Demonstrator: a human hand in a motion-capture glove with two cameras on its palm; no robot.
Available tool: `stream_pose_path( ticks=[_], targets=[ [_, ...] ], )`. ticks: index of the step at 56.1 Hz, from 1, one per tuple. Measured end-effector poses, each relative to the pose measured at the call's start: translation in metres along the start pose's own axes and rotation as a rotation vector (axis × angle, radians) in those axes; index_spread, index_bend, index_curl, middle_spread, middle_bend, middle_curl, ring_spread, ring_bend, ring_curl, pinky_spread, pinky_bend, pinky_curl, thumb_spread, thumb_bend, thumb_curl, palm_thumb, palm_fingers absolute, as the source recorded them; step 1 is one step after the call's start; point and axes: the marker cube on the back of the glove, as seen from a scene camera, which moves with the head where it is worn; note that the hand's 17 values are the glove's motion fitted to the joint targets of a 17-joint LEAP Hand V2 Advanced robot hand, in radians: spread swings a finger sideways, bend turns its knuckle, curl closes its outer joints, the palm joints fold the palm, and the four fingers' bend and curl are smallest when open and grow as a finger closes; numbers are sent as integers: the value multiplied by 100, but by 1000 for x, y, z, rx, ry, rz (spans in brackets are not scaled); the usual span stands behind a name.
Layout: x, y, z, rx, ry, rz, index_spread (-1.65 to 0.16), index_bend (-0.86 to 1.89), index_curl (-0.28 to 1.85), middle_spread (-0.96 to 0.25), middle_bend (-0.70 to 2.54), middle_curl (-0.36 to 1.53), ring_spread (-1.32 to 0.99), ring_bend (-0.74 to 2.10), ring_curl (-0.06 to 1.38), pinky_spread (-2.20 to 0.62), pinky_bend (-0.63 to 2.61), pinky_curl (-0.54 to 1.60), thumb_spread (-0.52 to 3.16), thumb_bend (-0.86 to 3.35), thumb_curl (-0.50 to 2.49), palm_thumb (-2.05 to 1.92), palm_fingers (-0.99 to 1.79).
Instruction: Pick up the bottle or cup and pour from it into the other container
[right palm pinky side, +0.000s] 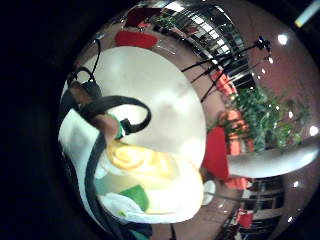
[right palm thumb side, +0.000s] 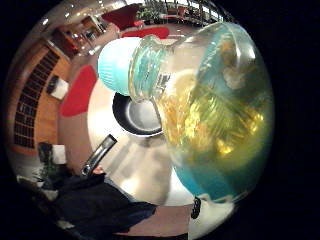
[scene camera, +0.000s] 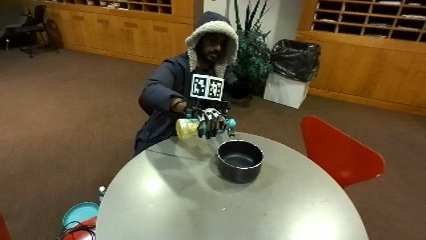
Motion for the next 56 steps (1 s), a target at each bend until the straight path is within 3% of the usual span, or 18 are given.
stream_pose_path(
  ticks=[24,56],
  targets=[
    [-67,-18,28,-100,423,-163,-28,9,23,-27,27,49,-21,66,42,-11,52,38,49,-4,65,97,114],
    [-52,-6,29,-84,231,-118,-28,9,23,-28,27,49,-22,66,42,-13,51,38,57,-3,63,96,114]
  ],
)
